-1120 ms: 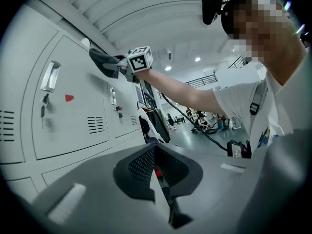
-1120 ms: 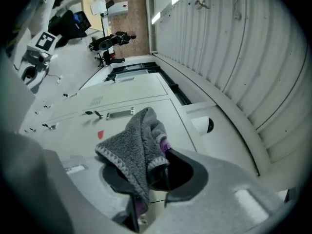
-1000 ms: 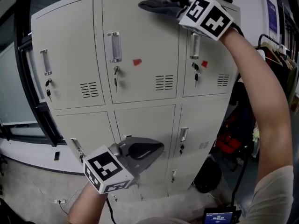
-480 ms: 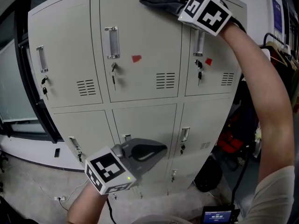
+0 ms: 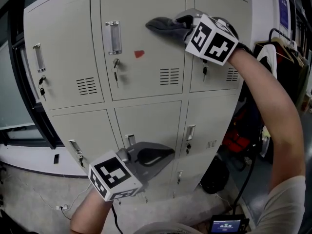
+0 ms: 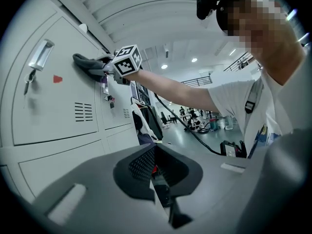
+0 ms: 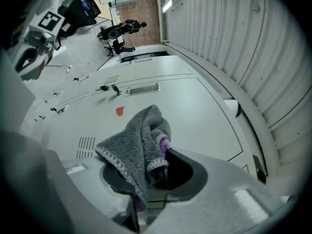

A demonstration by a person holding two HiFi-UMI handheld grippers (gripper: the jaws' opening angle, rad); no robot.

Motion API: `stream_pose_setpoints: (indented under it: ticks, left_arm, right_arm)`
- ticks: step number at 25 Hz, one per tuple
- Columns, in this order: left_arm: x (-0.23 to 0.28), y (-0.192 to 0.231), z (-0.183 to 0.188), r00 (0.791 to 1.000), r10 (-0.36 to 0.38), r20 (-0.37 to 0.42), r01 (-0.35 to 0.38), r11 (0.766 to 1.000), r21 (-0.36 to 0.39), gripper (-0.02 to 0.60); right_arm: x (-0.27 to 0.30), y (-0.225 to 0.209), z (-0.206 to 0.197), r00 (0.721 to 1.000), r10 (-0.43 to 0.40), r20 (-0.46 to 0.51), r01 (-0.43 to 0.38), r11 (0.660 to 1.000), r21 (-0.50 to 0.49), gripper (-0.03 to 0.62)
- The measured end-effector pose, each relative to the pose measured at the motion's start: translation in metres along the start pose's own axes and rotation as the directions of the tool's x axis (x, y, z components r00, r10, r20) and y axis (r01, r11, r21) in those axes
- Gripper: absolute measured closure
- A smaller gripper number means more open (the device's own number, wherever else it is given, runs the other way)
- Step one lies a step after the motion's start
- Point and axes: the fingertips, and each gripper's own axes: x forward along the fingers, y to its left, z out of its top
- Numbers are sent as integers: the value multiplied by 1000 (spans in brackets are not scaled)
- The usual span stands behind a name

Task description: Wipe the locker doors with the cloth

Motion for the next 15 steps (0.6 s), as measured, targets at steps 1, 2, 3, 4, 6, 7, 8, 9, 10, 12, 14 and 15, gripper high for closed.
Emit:
stream_pose_setpoints:
  ticks: [1,2,3,4,6,7,8,9,10,12,14,15]
  left_arm:
    - [-1,-1,-1,1000,-4,-1,4,1000,0,578]
    - [-2,-3,-1,1000,-7,-3,7,1000,0,578]
    - [-3,-4,-2,1000,-9,-4,9,1000,0,578]
    - [-3,-5,-3,1000,-11,-4,11,1000,0,578]
    - [-5,-9,-4,1000,-18,-5,18,1000,-2,578]
    - [-5,-10,-4,1000,-21,-5,21,1000,-2,578]
    - [-6,-12,-5,1000,-24,-5,24,1000,-1,578]
    - [-7,-14,-5,1000,-26,-5,26,1000,1,578]
    - [-8,-16,-5,1000,-28,-4,28,1000,2,578]
    - [-10,-19,-5,1000,-30,-3,30,1000,3,578]
    - [-14,-20,-6,1000,-27,-3,27,1000,2,578]
    - [-16,-21,-6,1000,-24,-1,24,1000,2,578]
  right_arm:
    - [0,10,-1,1000,17,-7,-17,1000,-5,490]
    - [1,19,-3,999,32,-13,-32,999,-11,489]
    - [1,28,-4,999,45,-20,-45,999,-18,490]
    - [2,37,-5,998,57,-27,-58,998,-26,490]
    - [3,56,-8,995,85,-46,-87,995,-38,490]
    - [3,66,-9,994,100,-54,-102,994,-41,490]
    - [4,75,-10,992,113,-61,-116,992,-42,490]
    - [5,84,-11,990,126,-67,-129,991,-43,490]
    - [5,92,-12,988,140,-72,-143,989,-44,490]
    - [6,111,-16,982,169,-86,-174,984,-47,490]
    - [6,131,-19,974,202,-100,-208,977,-48,490]
    - [6,140,-21,970,218,-107,-224,973,-49,490]
